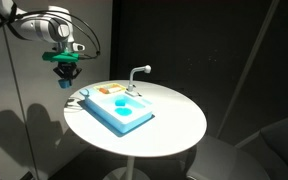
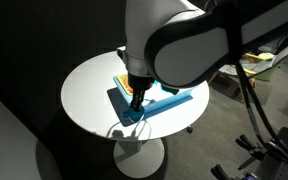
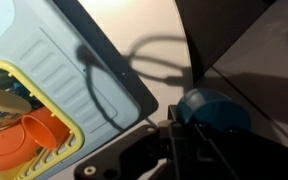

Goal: Move the cup to the left side of the toy sink

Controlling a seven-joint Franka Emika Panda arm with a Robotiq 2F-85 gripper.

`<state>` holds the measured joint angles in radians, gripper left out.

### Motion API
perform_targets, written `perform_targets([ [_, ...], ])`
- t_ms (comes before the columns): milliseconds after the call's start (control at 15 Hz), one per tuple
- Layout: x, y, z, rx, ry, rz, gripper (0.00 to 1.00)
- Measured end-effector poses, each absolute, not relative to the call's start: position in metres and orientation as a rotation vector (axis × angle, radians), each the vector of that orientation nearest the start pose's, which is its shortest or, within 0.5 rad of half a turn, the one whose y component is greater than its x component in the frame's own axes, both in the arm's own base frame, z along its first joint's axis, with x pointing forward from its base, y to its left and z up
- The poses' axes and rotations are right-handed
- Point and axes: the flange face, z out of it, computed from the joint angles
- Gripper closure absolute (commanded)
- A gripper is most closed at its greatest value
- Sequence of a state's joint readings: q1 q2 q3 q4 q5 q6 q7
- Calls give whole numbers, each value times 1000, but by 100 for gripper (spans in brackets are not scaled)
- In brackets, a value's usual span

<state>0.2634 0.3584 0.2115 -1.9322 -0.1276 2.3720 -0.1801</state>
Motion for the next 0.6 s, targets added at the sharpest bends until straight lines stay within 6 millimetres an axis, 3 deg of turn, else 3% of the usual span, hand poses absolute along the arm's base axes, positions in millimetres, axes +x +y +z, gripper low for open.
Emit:
perform_targets([
  [600, 602, 303, 299, -2905, -1097, -215, 99],
])
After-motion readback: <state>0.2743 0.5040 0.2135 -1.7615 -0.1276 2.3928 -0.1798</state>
